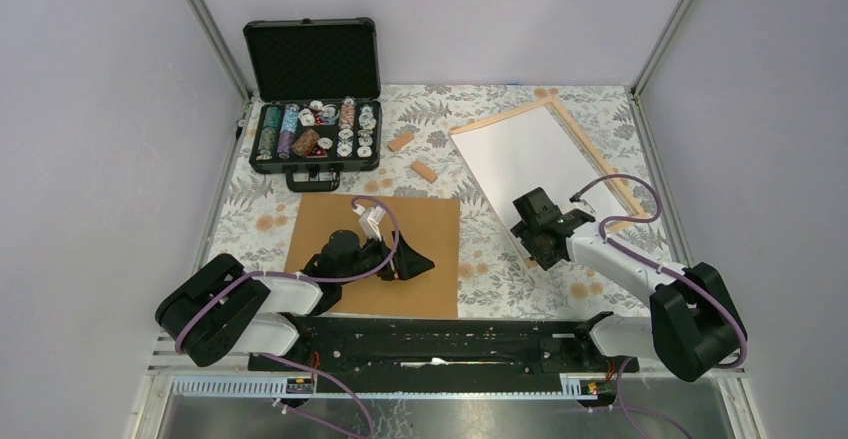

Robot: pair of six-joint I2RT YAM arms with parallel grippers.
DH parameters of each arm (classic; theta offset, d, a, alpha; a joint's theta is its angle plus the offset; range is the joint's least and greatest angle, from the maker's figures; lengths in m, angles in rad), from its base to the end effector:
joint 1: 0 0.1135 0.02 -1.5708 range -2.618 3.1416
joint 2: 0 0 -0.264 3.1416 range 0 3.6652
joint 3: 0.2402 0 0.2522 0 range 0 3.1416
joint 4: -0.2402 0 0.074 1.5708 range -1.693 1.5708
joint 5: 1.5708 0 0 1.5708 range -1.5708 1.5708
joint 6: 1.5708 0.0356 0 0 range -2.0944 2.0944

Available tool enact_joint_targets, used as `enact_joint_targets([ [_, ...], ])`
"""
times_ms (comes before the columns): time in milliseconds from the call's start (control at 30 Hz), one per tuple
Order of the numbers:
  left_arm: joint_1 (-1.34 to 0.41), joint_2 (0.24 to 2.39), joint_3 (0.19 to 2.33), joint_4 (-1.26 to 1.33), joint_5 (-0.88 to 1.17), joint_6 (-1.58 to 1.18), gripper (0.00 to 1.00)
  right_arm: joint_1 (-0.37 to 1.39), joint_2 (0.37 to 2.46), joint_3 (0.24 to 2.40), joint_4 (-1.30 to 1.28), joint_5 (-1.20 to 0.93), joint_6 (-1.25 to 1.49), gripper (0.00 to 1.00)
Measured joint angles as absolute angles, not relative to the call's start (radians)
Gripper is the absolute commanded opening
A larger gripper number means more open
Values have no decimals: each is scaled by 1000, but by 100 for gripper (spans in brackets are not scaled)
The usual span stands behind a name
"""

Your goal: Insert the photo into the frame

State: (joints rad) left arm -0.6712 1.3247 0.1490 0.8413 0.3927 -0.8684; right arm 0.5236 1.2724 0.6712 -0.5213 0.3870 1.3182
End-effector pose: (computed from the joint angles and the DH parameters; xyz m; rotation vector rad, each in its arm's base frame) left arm 0.1531 -0.1390 0.1315 0.0900 2.1435 -1.3549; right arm 0.2013 0.1007 0.1804 1.0976 2.3197 0.1613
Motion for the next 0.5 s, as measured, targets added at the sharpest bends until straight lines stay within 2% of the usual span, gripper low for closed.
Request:
enact_joint_targets([
  [500,-671,1325,149,841,393,-868,99,524,1309,628,-387,403,1351,73],
])
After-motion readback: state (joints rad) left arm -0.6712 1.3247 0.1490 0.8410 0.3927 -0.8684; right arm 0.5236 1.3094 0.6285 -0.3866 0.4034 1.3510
